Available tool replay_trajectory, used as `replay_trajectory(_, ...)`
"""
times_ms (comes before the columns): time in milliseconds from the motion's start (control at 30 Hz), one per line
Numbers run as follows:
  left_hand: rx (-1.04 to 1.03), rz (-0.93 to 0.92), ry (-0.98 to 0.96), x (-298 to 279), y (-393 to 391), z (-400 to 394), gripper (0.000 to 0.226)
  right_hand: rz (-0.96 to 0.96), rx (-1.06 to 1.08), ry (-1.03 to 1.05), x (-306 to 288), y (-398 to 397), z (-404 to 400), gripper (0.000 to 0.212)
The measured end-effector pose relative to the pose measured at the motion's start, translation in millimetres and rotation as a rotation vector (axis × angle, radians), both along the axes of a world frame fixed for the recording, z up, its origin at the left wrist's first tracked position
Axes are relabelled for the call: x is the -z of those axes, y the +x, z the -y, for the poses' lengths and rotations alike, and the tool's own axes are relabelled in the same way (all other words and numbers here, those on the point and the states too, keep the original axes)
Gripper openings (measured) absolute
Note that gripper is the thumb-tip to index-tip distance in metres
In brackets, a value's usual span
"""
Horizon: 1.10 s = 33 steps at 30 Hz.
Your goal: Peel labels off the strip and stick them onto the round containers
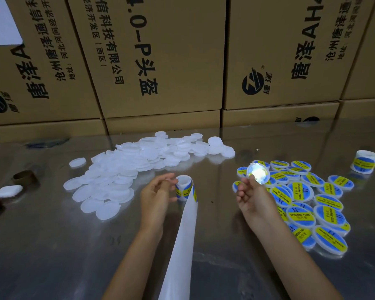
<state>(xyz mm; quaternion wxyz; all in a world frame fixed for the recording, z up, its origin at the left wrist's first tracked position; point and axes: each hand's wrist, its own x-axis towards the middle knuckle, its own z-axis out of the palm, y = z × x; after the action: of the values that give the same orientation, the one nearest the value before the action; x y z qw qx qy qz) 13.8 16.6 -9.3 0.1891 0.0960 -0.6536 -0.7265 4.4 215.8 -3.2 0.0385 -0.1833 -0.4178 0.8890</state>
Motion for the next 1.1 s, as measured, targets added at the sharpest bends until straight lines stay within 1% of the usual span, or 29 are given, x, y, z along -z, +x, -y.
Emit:
replay_trajectory(133, -0.048, 0.054, -0.021, 10, -5, 5, 0.031, 0.01, 0.04, -0.037, -1, -1, -2, 0.017)
replay_trajectory(267, -0.084, 0.068, -0.048, 18, -11, 10, 0.03, 0.021, -0.037, 0.037, 0, -1, 5, 0.011)
replay_trajectory(367, -0.115, 0.088, -0.104, 26, -18, 14, 0.027, 0.034, -0.103, 0.111, 3, 0, 11, 0.011)
replay_trajectory(467, -0.149, 0.123, -0.203, 35, -27, 19, 0.023, 0.025, -0.17, 0.171, 6, 3, 16, 0.009)
replay_trajectory(567, -0.178, 0.156, -0.327, 40, -43, 24, 0.025, -0.018, -0.204, 0.27, 9, 3, 20, 0.008)
replay_trajectory(700, -0.198, 0.164, -0.549, 37, -74, 31, 0.024, -0.105, -0.215, 0.437, 17, 1, 27, 0.006)
replay_trajectory(800, -0.173, 0.201, -0.664, 29, -97, 33, 0.025, -0.153, -0.227, 0.528, 23, -2, 32, 0.009)
replay_trajectory(833, -0.155, 0.223, -0.706, 28, -106, 33, 0.03, -0.162, -0.226, 0.545, 25, -5, 34, 0.01)
replay_trajectory(900, -0.112, 0.267, -0.823, 26, -124, 33, 0.047, -0.183, -0.219, 0.579, 28, -11, 37, 0.011)
replay_trajectory(1000, -0.043, 0.31, -0.93, 22, -148, 31, 0.068, -0.223, -0.216, 0.641, 32, -18, 40, 0.011)
replay_trajectory(1100, -0.002, 0.348, -1.0, 19, -164, 31, 0.076, -0.245, -0.225, 0.674, 36, -23, 42, 0.012)
